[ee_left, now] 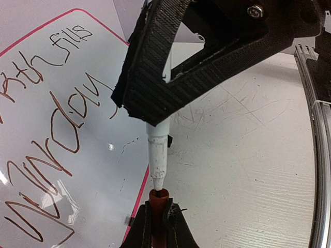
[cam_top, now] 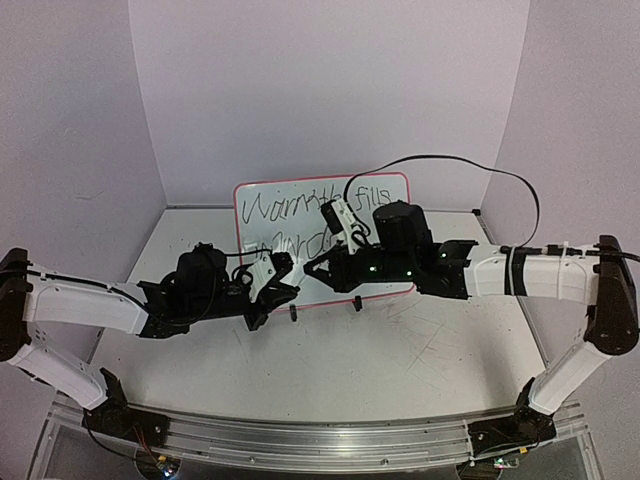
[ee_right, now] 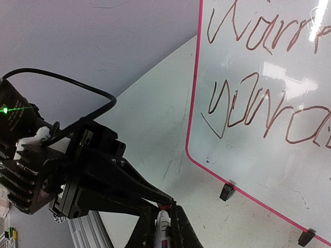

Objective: Write a sentence on the whiteboard
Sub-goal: Insert the whiteboard marker without the cap into the pen cap.

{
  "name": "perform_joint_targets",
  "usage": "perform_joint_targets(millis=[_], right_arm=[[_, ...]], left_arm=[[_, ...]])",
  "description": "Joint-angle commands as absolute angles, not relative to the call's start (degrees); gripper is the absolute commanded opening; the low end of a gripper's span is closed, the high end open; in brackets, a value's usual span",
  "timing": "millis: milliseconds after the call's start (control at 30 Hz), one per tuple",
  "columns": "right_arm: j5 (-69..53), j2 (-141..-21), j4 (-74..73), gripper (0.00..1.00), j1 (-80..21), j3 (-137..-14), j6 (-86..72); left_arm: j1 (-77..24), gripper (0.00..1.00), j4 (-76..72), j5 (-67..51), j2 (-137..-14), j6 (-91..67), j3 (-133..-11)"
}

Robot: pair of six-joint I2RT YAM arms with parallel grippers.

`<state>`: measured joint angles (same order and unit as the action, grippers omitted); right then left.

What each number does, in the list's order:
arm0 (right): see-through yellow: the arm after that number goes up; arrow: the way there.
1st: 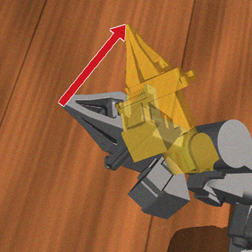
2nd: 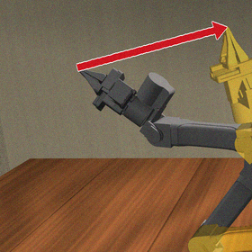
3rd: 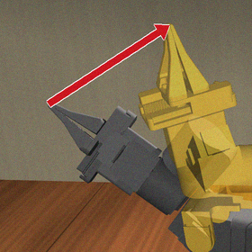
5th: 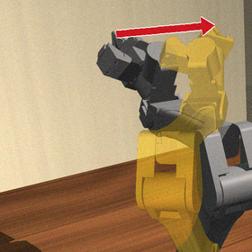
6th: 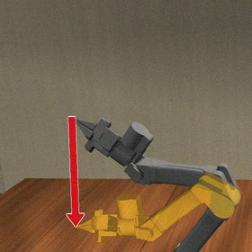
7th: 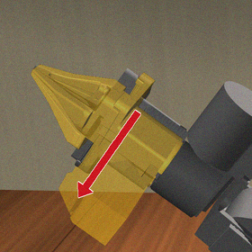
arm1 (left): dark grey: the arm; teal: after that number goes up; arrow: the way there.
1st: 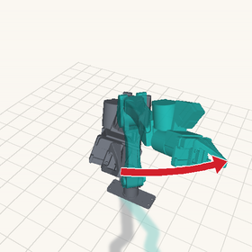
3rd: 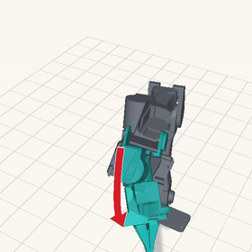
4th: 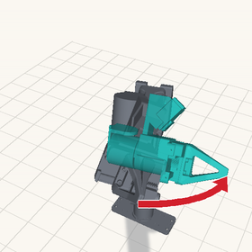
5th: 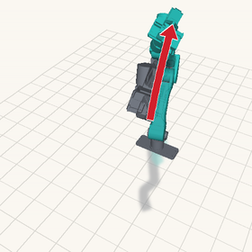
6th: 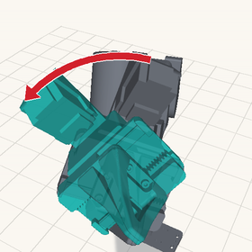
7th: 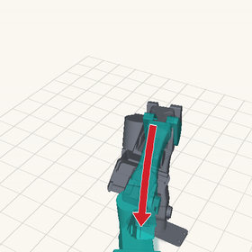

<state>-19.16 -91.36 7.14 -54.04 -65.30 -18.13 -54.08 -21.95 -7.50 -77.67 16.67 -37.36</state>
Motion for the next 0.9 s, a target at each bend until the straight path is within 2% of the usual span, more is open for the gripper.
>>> perform_joint_targets(millis=[0,533,867], right_arm=[[-20.49,-93.65,8.88,0.00,-54.53,-66.19,-18.32],[-17.50,-90.71,10.45,0.00,-54.47,-63.20,-18.87],[-20.12,-95.63,8.26,0.00,-55.00,-66.09,-17.60]], left_arm=[[-54.42,0.00,-26.15,-8.31,-75.58,16.88,-38.29],[-54.40,0.00,-26.36,-7.64,-73.68,17.16,-36.81],[-54.40,0.00,-26.42,-7.69,-74.03,16.36,-39.17]])
